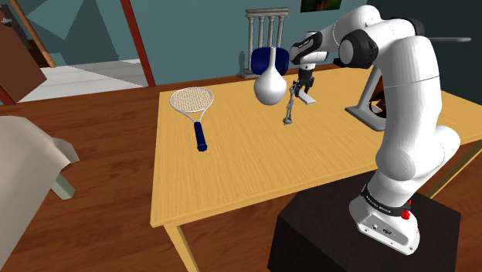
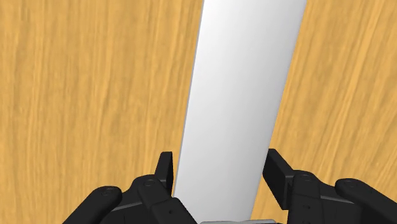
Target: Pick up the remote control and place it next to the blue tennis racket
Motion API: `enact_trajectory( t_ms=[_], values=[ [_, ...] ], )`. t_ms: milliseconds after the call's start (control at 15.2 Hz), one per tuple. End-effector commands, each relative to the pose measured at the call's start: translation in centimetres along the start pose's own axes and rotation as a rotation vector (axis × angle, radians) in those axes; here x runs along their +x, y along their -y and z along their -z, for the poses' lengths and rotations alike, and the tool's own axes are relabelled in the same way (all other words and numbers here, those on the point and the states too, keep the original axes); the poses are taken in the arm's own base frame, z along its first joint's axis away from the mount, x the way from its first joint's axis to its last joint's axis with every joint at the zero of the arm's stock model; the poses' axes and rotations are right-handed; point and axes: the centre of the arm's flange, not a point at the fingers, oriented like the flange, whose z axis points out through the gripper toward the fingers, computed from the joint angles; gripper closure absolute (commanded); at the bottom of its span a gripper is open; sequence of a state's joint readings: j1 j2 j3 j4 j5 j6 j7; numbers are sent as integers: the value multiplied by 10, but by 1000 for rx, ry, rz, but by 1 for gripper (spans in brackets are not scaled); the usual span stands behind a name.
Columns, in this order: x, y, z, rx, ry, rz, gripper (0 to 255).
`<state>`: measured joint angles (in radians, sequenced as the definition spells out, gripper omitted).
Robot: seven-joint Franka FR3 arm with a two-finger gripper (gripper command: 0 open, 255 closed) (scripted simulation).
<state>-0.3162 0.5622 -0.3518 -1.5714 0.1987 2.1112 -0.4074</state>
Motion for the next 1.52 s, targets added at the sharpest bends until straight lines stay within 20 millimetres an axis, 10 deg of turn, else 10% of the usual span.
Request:
enact_trajectory(
  t_ms=[0,1452],
  values=[
    [0,0,0,0,0,0,255],
    [1,-2,105,0,0,0,255]
  ],
)
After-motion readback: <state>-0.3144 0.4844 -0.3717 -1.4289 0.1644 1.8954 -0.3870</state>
